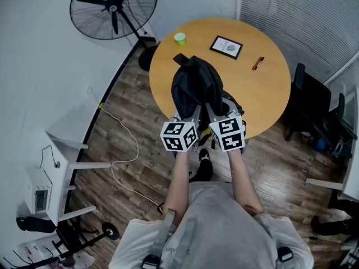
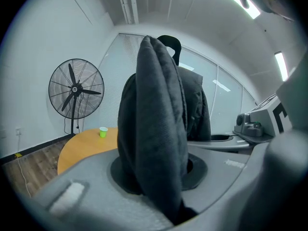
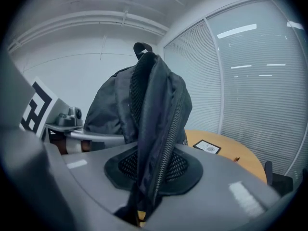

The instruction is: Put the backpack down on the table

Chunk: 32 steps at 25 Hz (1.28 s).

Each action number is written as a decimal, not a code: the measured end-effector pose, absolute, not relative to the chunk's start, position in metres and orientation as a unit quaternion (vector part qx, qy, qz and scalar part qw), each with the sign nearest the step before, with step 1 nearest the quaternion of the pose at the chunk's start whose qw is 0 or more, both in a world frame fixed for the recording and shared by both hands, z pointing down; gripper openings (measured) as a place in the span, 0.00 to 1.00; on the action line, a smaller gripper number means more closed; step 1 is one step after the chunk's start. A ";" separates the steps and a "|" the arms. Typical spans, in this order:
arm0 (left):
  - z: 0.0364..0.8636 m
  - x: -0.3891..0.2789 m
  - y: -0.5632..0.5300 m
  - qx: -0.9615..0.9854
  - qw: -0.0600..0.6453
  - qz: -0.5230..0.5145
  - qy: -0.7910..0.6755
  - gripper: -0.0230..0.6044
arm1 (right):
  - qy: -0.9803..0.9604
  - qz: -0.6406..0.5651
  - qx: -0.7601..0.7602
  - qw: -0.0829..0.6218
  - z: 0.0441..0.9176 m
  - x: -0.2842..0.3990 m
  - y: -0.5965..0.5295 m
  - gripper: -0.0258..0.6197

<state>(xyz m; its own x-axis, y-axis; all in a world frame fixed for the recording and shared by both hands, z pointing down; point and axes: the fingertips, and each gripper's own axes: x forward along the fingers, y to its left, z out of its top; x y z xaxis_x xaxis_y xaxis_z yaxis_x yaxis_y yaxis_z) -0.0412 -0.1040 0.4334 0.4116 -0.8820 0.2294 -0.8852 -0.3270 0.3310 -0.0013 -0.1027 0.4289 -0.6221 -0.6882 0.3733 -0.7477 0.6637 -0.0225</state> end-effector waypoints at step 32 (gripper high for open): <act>0.591 -0.114 -0.283 0.738 0.409 -0.045 -0.535 0.14 | -0.879 0.139 0.325 0.321 0.574 -0.084 -0.286 0.15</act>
